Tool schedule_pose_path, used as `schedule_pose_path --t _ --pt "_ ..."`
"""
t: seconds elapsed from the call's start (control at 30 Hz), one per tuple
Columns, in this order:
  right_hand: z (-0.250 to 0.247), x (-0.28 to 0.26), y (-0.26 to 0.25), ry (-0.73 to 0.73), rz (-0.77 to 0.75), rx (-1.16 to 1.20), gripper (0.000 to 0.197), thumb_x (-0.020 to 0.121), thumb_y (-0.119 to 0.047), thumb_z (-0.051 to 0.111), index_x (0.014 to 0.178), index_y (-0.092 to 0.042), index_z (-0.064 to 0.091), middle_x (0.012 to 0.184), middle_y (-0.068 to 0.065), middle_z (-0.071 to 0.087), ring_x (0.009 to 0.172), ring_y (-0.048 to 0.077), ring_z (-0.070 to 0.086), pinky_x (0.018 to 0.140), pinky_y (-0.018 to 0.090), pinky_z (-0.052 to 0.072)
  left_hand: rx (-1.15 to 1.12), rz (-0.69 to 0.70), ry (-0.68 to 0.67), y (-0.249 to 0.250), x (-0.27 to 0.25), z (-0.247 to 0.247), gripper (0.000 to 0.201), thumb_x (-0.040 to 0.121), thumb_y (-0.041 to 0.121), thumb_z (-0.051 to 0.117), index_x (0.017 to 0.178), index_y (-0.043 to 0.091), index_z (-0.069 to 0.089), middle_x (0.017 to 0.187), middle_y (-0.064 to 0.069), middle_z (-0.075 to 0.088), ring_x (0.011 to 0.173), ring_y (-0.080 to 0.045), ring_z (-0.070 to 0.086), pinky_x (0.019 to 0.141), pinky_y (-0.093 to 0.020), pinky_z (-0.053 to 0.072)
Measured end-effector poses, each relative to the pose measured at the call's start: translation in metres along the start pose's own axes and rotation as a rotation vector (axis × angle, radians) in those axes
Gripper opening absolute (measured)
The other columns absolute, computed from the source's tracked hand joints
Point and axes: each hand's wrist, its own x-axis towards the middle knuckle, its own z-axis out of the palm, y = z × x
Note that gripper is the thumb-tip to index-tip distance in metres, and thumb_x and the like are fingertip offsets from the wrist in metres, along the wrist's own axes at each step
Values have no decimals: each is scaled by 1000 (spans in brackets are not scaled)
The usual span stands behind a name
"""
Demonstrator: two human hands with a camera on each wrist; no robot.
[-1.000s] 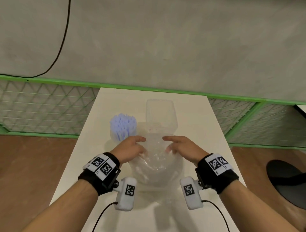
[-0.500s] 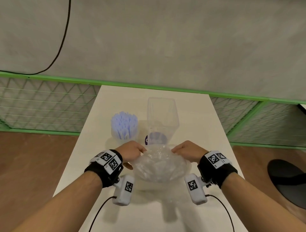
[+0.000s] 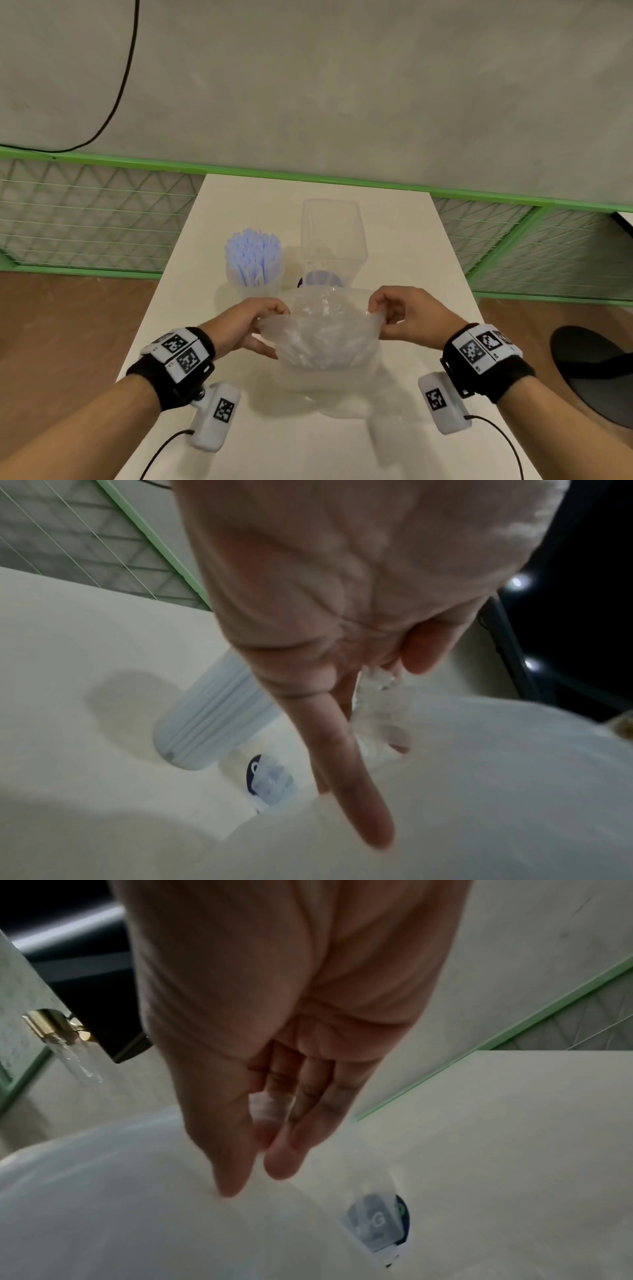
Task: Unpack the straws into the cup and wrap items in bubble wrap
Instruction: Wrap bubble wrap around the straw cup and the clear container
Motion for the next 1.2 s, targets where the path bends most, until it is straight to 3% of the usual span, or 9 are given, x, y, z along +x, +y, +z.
schedule_pose_path --t 0.2,0.3,0.4,0.53,0.63,0.73,0.93,1.1,1.2 --pt "4 7 5 -8 46 -193 23 70 -9 83 83 -25 73 81 -1 72 64 2 56 72 24 51 565 266 -39 -26 -12 -2 46 78 12 79 113 33 57 108 12 64 101 -9 65 85 -18 52" --pt "10 6 10 48 20 -224 34 70 -5 78 80 -36 69 86 1 73 62 1 54 67 20 48 607 393 36 -30 -7 -1 36 77 15 83 109 20 67 120 11 51 99 -3 60 83 -13 50" --pt "15 0 14 37 -26 -174 35 67 -9 73 81 -39 64 88 -2 69 68 13 57 70 29 52 657 473 39 -37 -5 -2 16 81 15 79 89 7 69 121 6 42 80 -9 56 71 -16 50" --pt "16 -14 16 -104 12 -144 52 59 -29 83 105 -32 59 104 -13 59 92 9 59 87 21 50 635 541 68 -40 -6 5 25 83 29 75 84 4 70 113 11 42 84 -23 52 59 -18 42" --pt "18 -21 17 -16 -45 -56 40 60 -29 90 91 -31 65 97 -11 62 89 12 62 86 27 53 637 561 114 -38 -6 6 32 76 31 66 88 2 70 107 7 44 87 -27 51 59 -31 51" --pt "22 -21 18 82 -71 2 25 66 -17 89 76 -29 69 86 -9 66 77 11 62 74 29 54 628 549 117 -35 -4 8 18 78 11 64 96 10 66 107 8 44 87 -23 52 66 -47 56" --pt "39 -23 22 160 -76 50 30 69 4 78 75 -24 70 77 -9 68 67 2 56 63 14 40 636 476 19 -40 -12 14 59 71 29 84 122 32 56 128 16 32 117 -2 51 100 -19 48" --pt "55 -30 22 274 -70 185 17 59 -23 69 76 -27 71 71 -15 65 64 1 55 60 16 44 572 587 167 -49 -14 20 43 55 51 88 81 28 63 124 14 32 113 -7 50 87 -28 55" --pt "62 -32 27 291 -101 151 23 63 -21 63 74 -38 75 69 -14 58 63 4 51 59 23 45 523 645 193 -52 -8 24 35 61 47 84 63 26 56 121 13 34 117 -4 44 78 -20 51"
